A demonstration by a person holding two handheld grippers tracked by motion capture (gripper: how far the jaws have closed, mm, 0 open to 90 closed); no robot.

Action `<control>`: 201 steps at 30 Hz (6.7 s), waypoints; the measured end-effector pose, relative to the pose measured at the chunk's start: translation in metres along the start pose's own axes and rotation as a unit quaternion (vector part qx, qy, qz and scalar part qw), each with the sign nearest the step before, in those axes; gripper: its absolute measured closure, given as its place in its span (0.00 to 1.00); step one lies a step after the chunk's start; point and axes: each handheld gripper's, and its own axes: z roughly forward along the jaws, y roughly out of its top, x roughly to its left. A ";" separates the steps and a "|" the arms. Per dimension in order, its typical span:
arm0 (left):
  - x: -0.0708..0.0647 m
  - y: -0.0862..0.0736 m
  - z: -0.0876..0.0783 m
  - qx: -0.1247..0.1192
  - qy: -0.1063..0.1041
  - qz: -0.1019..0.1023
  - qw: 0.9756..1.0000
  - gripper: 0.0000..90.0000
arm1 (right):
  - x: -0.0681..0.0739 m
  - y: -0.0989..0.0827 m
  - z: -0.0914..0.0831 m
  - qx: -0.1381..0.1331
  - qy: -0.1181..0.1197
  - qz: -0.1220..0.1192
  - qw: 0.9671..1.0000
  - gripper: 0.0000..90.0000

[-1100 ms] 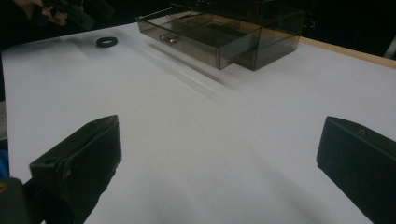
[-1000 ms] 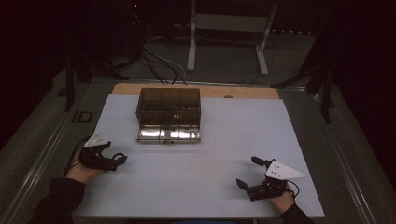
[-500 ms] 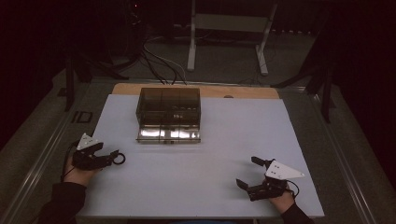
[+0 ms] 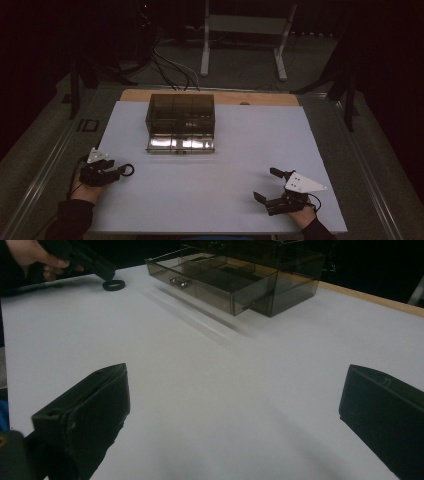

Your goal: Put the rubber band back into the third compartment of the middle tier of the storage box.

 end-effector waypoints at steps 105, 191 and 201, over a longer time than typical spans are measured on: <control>-0.038 0.068 -0.022 -0.052 -0.032 0.038 0.997 1.00 | 0.001 -0.001 0.002 0.007 -0.002 -0.003 1.000 0.00; -0.110 0.145 0.010 -0.064 -0.129 0.117 0.983 1.00 | 0.002 -0.001 0.003 0.012 0.001 -0.006 1.000 0.00; -0.120 0.152 0.019 -0.064 -0.140 0.124 0.980 1.00 | 0.002 -0.001 0.003 0.013 0.002 -0.006 1.000 0.00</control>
